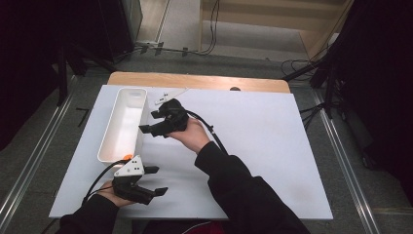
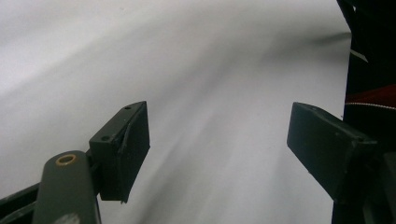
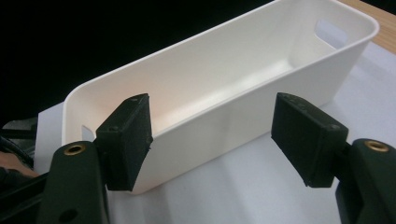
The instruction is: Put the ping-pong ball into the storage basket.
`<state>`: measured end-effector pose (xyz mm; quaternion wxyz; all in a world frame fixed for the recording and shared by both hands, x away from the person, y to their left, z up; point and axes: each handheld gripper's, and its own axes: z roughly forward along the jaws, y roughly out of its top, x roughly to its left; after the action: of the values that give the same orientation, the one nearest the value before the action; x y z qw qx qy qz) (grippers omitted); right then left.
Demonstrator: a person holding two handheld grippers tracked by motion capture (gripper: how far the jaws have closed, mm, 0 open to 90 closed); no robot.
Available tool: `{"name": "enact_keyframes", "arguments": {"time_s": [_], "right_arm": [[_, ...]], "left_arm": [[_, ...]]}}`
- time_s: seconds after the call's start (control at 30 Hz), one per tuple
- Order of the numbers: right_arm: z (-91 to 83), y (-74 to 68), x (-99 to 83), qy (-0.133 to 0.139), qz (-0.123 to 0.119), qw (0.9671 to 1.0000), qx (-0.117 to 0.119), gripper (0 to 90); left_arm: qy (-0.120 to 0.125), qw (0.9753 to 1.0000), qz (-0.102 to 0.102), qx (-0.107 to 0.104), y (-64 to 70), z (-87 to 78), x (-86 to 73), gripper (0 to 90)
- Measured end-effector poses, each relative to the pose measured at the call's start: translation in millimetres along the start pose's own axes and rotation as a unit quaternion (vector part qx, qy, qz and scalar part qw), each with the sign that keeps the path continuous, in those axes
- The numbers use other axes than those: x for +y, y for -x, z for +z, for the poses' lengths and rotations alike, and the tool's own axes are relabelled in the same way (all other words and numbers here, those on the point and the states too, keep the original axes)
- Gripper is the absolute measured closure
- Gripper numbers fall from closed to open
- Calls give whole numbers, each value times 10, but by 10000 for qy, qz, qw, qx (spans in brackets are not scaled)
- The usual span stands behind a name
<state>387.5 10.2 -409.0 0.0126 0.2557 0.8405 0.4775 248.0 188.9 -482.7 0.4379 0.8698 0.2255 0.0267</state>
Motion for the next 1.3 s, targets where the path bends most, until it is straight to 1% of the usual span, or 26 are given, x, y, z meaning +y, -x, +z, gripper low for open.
{"name": "enact_keyframes", "arguments": {"time_s": [0.07,0.1,0.2,0.33,0.37,0.43,0.47,0.6,0.73,0.77,0.9,0.93,1.0,1.13,1.3], "right_arm": [[-38,11,-15,30,43,10000,10,275],[-55,17,-22,36,36,10000,-29,275],[-91,21,-48,48,33,10000,-13,275],[-116,3,-81,2,40,10000,-9,275],[-125,-2,-92,-1,28,10000,-45,275],[-136,-6,-112,-15,19,10000,-43,275],[-144,-7,-121,-33,-26,10000,-73,275],[-202,-35,-153,1,1,9999,-115,275],[-264,-37,-193,1,-39,9998,-184,275],[-300,-28,-220,-2,-18,9998,-201,275],[-353,-12,-258,-5,14,9998,-205,275],[-387,-1,-280,30,53,9997,-216,275],[-400,4,-289,36,53,9998,-202,275],[-462,-12,-342,-13,49,9997,-256,275],[-502,-14,-392,-48,24,9997,-258,275]], "left_arm": [[9,10000,2,3,2,2,0,215],[6,10000,6,10,4,1,-1,215],[-8,10000,9,9,2,-1,-1,215],[-2,10000,4,13,1,-1,-4,215],[-2,10000,3,15,1,-1,-4,215],[9,10000,4,18,2,1,-5,215],[8,10000,5,17,2,0,-5,215],[-16,10000,20,24,0,0,-5,215],[4,10000,-1,15,-1,4,-7,215],[4,10000,0,20,-3,5,-7,215],[2,10000,4,25,-3,7,-8,215],[0,10000,4,28,-3,7,-8,215],[11,10000,1,39,-3,10,-8,215],[15,10000,5,30,-2,13,-9,215],[0,10000,-1,19,-2,13,-10,215]]}}
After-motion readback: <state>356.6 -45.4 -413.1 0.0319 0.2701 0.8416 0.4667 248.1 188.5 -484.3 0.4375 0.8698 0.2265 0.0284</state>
